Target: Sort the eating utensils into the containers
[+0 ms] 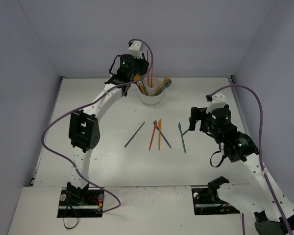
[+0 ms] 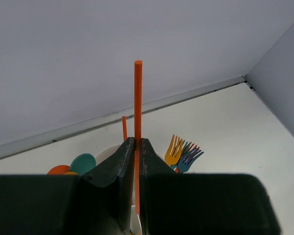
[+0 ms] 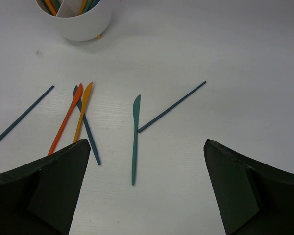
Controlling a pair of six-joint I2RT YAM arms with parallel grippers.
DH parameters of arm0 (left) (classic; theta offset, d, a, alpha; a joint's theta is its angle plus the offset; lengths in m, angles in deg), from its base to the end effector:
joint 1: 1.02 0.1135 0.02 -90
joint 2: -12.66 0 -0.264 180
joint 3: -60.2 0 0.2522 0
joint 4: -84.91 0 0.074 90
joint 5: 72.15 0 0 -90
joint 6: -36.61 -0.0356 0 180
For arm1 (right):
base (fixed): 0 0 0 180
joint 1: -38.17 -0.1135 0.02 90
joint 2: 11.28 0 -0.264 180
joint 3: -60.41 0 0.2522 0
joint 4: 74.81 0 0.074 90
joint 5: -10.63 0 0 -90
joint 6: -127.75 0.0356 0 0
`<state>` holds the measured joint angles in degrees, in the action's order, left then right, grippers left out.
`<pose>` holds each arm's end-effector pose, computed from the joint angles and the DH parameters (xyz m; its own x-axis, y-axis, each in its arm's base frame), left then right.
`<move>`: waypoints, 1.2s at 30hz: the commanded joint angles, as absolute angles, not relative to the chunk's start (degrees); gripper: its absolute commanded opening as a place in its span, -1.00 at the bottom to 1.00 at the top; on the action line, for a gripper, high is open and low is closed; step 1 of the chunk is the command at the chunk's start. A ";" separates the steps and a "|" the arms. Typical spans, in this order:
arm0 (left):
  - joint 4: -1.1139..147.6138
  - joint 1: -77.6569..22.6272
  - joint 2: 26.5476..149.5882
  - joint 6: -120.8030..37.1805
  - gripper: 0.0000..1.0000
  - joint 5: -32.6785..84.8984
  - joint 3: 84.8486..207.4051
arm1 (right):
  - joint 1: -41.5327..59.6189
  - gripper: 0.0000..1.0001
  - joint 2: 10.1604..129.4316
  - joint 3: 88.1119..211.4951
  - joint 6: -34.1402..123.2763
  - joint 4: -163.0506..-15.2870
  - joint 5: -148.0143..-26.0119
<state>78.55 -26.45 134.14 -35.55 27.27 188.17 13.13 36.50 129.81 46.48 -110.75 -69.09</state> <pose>0.4649 -0.2275 0.3674 -0.1731 -0.2523 -0.9520 0.5446 0.7809 -0.3060 0.1682 0.0716 0.3750 -0.2609 0.0429 -0.9644 -0.2228 0.9694 0.1034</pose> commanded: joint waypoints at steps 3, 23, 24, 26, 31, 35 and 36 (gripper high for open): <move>89.24 -26.77 135.42 -35.01 -1.00 29.36 193.66 | 13.47 1.00 35.56 132.00 45.31 -108.61 -66.54; 92.52 -26.77 140.72 -38.11 -0.87 29.29 190.07 | 13.47 1.00 36.25 131.91 44.27 -108.61 -67.14; 92.50 -26.77 140.05 -38.04 -0.79 29.16 189.31 | 13.47 1.00 36.32 131.97 44.26 -108.61 -67.21; 92.42 -26.77 138.99 -38.10 -0.60 28.64 187.47 | 13.47 1.00 36.35 132.09 44.15 -108.63 -67.35; 92.31 -26.77 134.75 -38.58 -0.20 27.63 183.30 | 13.54 1.00 36.46 132.11 43.91 -108.61 -67.75; 91.18 -26.83 129.36 -38.63 0.00 27.63 177.96 | 13.56 1.00 36.55 132.44 43.71 -108.61 -68.17; 90.63 -26.80 127.61 -38.63 0.00 27.63 176.71 | 13.55 1.00 36.61 132.50 43.61 -108.61 -68.28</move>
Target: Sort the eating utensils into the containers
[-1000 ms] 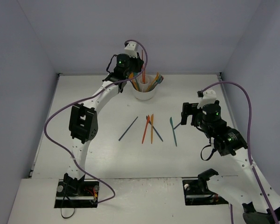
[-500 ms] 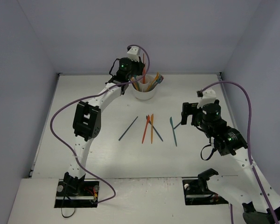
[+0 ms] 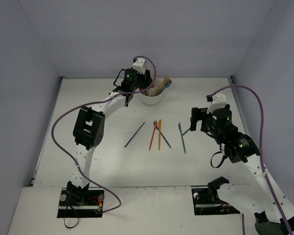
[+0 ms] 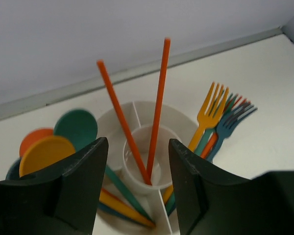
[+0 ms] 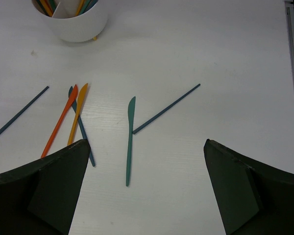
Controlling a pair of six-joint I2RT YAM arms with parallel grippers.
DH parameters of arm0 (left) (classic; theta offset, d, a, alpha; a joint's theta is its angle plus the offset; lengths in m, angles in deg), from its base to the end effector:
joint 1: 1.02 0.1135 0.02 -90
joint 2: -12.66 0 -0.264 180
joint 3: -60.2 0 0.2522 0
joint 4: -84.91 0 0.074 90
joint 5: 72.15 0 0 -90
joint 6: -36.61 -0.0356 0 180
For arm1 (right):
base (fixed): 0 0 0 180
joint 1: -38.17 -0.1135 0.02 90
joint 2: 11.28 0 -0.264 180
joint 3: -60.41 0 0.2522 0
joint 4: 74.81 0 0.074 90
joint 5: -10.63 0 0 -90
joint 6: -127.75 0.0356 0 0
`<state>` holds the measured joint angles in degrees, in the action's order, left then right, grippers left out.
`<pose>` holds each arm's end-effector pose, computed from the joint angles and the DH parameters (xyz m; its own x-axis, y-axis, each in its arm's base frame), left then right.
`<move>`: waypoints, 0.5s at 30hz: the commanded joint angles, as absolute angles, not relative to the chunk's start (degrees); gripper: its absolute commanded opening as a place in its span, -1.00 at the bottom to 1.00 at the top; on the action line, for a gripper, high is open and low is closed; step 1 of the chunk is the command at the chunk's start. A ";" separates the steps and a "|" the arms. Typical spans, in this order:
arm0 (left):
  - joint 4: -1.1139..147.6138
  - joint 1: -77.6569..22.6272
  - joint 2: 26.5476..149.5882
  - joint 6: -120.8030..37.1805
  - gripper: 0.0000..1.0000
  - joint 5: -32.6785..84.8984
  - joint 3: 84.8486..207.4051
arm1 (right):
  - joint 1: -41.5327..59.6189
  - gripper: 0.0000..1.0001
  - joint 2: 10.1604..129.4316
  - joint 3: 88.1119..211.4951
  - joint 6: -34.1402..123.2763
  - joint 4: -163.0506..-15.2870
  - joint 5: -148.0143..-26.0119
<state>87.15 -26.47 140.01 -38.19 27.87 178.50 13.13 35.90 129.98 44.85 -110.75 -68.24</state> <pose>0.4827 -0.2366 0.2708 -0.2552 -0.1645 -0.9528 0.5308 0.7998 -0.2802 0.1657 0.0698 0.3777 -0.2410 0.0213 -0.9703 -0.2171 0.9732 0.0753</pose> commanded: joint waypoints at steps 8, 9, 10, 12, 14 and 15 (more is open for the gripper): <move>55.60 -29.47 115.41 -44.78 0.19 23.47 176.25 | 13.56 1.00 36.44 133.39 43.29 -108.70 -68.19; 53.68 -29.78 115.32 -45.50 0.21 22.82 176.92 | 13.56 1.00 36.44 133.41 43.29 -108.70 -68.28; 48.29 -30.05 114.23 -46.20 0.27 22.34 177.05 | 13.56 1.00 36.30 133.48 43.36 -108.77 -68.43; 41.38 -30.54 110.91 -46.25 0.38 21.49 175.15 | 13.56 1.00 36.35 133.60 43.41 -108.89 -68.56; 36.70 -30.55 108.92 -45.87 0.48 21.38 172.71 | 13.56 1.00 36.41 133.67 43.43 -109.03 -68.56; 34.85 -30.55 108.20 -45.58 0.50 21.28 171.70 | 13.56 1.00 36.49 133.73 43.49 -109.11 -68.56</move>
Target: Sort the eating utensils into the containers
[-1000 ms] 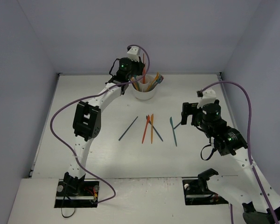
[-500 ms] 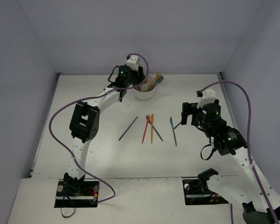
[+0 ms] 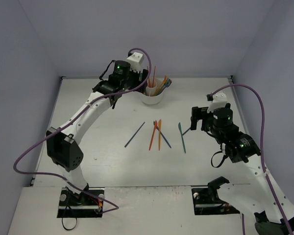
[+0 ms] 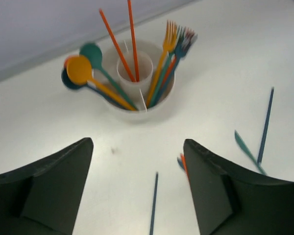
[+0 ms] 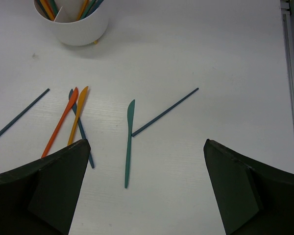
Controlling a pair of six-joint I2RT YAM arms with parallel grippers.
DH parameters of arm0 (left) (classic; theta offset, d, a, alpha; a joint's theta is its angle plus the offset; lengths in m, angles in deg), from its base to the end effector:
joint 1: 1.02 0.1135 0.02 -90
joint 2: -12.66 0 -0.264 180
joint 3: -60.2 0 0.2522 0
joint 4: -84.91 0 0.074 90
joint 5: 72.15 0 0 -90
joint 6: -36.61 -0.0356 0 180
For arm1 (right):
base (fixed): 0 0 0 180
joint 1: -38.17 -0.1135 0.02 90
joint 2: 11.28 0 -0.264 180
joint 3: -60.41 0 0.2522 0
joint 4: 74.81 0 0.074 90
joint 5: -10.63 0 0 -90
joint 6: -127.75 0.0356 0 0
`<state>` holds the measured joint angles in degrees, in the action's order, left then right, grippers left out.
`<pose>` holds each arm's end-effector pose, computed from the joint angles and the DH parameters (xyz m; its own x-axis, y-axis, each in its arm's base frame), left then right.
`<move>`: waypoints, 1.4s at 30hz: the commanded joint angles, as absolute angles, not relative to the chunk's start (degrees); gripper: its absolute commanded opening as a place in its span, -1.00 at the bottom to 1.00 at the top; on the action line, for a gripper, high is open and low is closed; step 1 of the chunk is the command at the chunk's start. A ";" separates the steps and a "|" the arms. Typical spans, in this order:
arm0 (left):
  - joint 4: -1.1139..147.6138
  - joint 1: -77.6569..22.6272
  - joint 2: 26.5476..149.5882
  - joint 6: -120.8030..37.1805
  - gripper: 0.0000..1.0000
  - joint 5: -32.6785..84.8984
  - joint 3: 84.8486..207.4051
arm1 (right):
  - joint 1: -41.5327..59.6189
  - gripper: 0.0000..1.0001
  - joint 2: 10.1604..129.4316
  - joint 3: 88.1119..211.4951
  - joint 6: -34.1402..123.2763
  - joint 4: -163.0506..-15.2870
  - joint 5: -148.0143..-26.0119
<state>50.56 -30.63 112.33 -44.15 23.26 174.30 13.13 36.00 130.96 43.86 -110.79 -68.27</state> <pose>0.3561 -0.2062 0.3993 -0.3837 0.0342 -0.9228 0.5140 0.8381 -0.1827 0.1649 0.0695 0.3831 -0.2243 0.0105 -0.9745 -0.2226 0.9730 0.0617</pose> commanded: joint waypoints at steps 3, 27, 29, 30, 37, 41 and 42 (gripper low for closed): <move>31.05 -30.66 107.24 -44.67 0.66 22.76 169.03 | 13.56 1.00 36.79 133.76 43.55 -109.34 -68.65; 27.59 -36.79 129.11 -40.79 0.17 24.96 168.96 | 13.56 1.00 34.93 132.89 47.08 -111.01 -71.16; 27.29 -36.79 130.35 -40.91 0.06 25.14 169.75 | 13.56 1.00 34.64 132.71 47.51 -111.07 -71.38; 27.12 -36.76 130.99 -40.91 0.02 25.19 170.09 | 13.56 1.00 34.57 132.73 47.53 -111.12 -71.51; 25.61 -36.79 134.54 -40.82 -0.19 24.32 173.06 | 13.54 1.00 34.00 132.88 47.86 -111.35 -71.57; 24.83 -36.70 136.14 -40.73 -0.26 23.56 173.98 | 13.47 1.00 34.24 132.97 47.86 -111.43 -71.72; 24.83 -36.70 136.55 -40.62 -0.30 23.62 173.98 | 13.53 1.00 34.24 132.97 47.86 -111.48 -71.73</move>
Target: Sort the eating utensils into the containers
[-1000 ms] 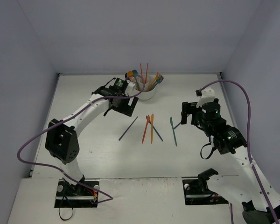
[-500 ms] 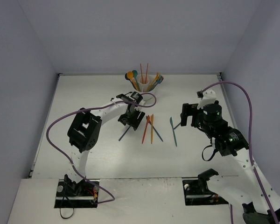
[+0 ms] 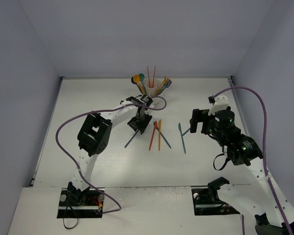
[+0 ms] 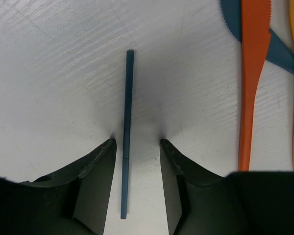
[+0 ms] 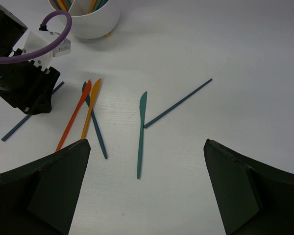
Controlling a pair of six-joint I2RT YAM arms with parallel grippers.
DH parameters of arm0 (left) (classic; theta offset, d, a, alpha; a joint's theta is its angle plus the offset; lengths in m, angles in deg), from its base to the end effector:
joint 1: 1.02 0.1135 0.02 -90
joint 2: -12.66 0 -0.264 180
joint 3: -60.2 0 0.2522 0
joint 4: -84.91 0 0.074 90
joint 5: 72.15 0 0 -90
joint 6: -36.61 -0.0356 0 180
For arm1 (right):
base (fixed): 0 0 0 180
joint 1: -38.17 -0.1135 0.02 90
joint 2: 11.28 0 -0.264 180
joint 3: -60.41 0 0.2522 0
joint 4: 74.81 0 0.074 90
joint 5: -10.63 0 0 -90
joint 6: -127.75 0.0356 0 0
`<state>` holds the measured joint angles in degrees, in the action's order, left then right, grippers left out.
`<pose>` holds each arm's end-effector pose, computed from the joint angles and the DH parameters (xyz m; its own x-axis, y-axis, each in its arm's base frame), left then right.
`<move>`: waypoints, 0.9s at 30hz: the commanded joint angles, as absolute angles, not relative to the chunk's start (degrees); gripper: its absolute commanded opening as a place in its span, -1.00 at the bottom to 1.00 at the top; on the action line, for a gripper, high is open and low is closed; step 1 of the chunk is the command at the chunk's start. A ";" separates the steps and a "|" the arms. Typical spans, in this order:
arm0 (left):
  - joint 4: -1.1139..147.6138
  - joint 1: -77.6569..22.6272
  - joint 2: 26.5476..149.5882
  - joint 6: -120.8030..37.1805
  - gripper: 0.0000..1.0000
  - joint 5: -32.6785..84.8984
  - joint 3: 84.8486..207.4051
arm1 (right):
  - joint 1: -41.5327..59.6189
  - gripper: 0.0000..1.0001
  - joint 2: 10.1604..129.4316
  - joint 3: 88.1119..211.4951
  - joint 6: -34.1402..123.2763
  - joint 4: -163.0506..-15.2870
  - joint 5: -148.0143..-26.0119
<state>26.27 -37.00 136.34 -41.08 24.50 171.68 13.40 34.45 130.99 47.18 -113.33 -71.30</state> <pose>0.3608 -0.2670 0.1766 -0.8778 0.3756 -0.2973 0.4372 0.8818 -0.1768 0.1571 0.0670 0.3827 -0.2594 0.0590 -0.9640 -0.2519 0.9595 0.1265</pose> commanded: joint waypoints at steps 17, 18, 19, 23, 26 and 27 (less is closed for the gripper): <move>24.96 -36.65 125.24 -40.25 -1.00 18.25 173.15 | 13.56 1.00 35.60 133.32 47.07 -111.51 -70.32; 25.00 -36.61 123.69 -40.42 -1.00 17.67 174.06 | 13.58 1.00 35.68 133.42 46.95 -111.51 -70.10; 25.02 -36.60 123.41 -40.61 -1.00 16.37 175.23 | 13.63 1.00 35.86 133.55 46.81 -111.51 -69.84; 25.72 -36.15 120.39 -41.88 -1.00 14.22 182.41 | 13.56 1.00 36.44 134.22 46.63 -111.43 -69.42; 31.13 -35.40 119.47 -42.56 -1.00 13.65 187.33 | 13.56 1.00 36.68 134.60 46.45 -111.51 -69.11; 33.62 -35.10 119.23 -42.58 -1.00 13.63 188.07 | 13.56 1.00 36.70 134.70 46.39 -111.51 -69.02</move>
